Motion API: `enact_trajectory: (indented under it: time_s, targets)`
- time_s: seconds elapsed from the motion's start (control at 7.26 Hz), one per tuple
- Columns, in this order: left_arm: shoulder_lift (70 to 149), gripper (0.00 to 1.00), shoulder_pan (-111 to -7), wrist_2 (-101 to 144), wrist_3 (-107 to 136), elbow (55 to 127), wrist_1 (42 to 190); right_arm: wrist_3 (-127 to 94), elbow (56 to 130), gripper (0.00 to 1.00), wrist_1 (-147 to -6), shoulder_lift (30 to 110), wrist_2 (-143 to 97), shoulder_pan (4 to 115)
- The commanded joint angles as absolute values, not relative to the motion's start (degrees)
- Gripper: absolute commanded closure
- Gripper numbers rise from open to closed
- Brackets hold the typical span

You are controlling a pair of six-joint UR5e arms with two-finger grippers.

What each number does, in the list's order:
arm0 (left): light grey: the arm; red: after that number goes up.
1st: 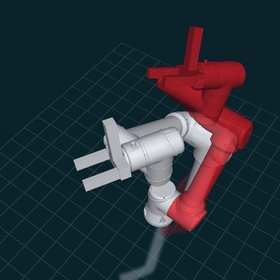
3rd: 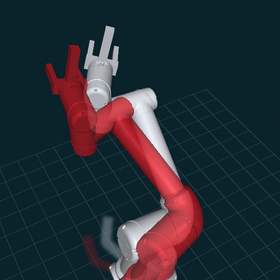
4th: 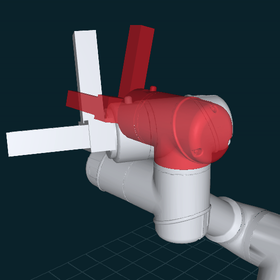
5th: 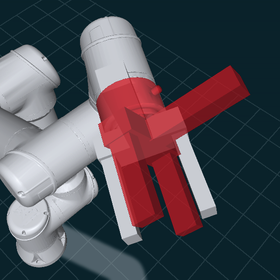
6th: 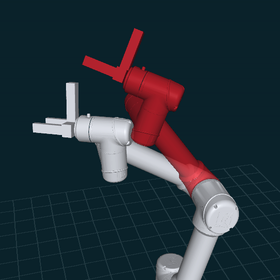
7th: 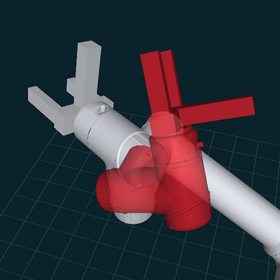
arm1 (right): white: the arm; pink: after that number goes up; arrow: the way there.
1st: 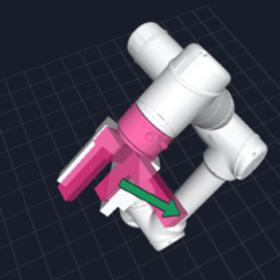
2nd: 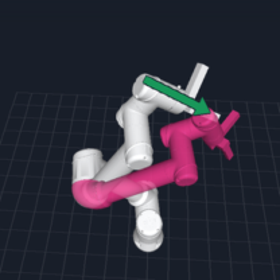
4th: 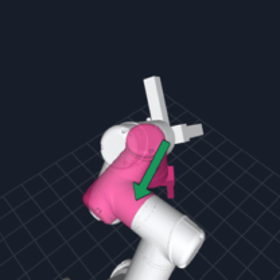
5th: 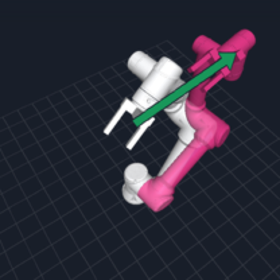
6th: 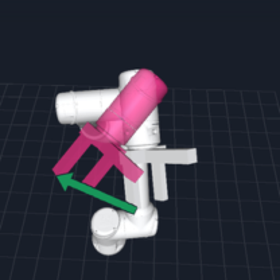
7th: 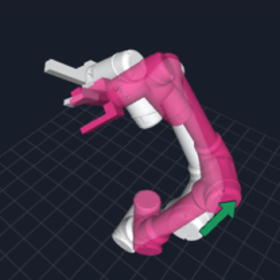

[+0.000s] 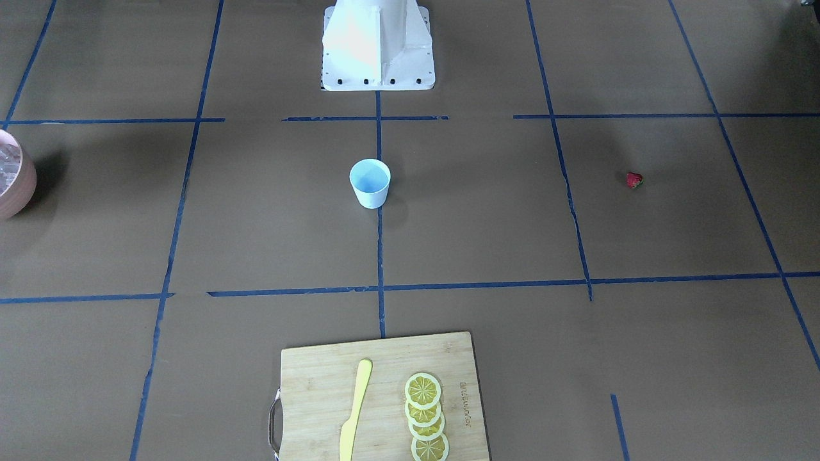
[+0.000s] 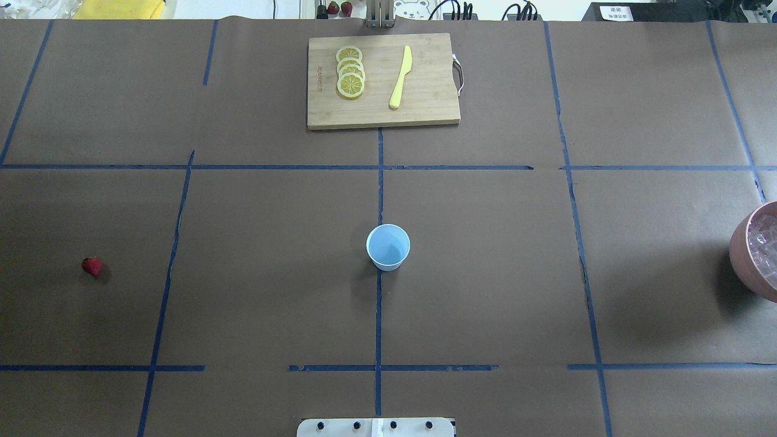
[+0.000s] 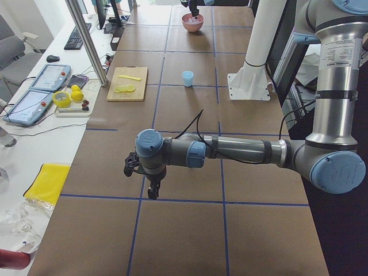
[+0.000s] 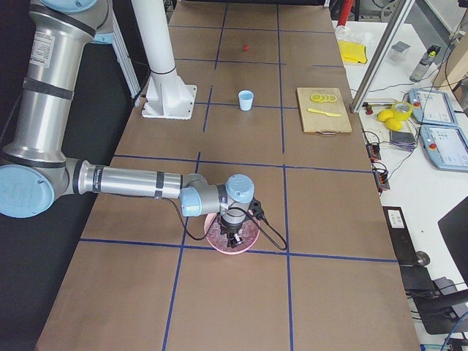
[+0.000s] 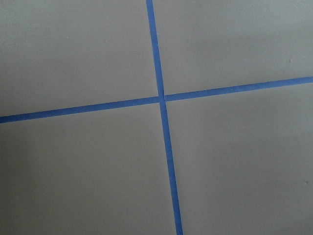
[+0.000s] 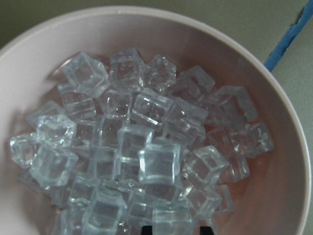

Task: Put ice and strawberries in cup
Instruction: 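Close the right gripper on one clear ice cube in the bowl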

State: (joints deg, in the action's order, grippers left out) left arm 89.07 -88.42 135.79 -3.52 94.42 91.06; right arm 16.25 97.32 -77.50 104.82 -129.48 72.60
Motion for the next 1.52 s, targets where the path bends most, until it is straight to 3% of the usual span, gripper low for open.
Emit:
enact_trajectory:
  time_s: [0.0,0.14,0.55,0.83,1.1,1.38]
  targets:
    - [89.0,0.0,-88.4,135.8,-3.5,94.7,91.0,16.6,97.6,0.95,-77.4,104.9,-129.5,72.6]
    - [88.9,0.0,-88.4,135.8,-3.5,94.9,90.9,16.6,98.5,1.0,-77.4,105.2,-129.5,72.7]
    - [88.9,0.0,-88.5,135.8,-3.5,95.4,90.5,16.7,106.6,1.0,-78.3,109.9,-130.3,75.7]
    - [88.9,0.0,-88.5,135.8,-3.5,95.4,90.5,16.9,107.8,1.0,-78.5,110.3,-130.5,78.8]
    - [88.9,0.0,-88.5,135.8,-3.4,95.5,90.5,16.4,114.1,1.0,-93.9,103.7,-131.8,82.3]
    - [88.9,0.0,-88.4,135.9,-3.4,95.5,90.5,13.7,117.9,1.0,-111.0,90.9,-134.1,82.4]
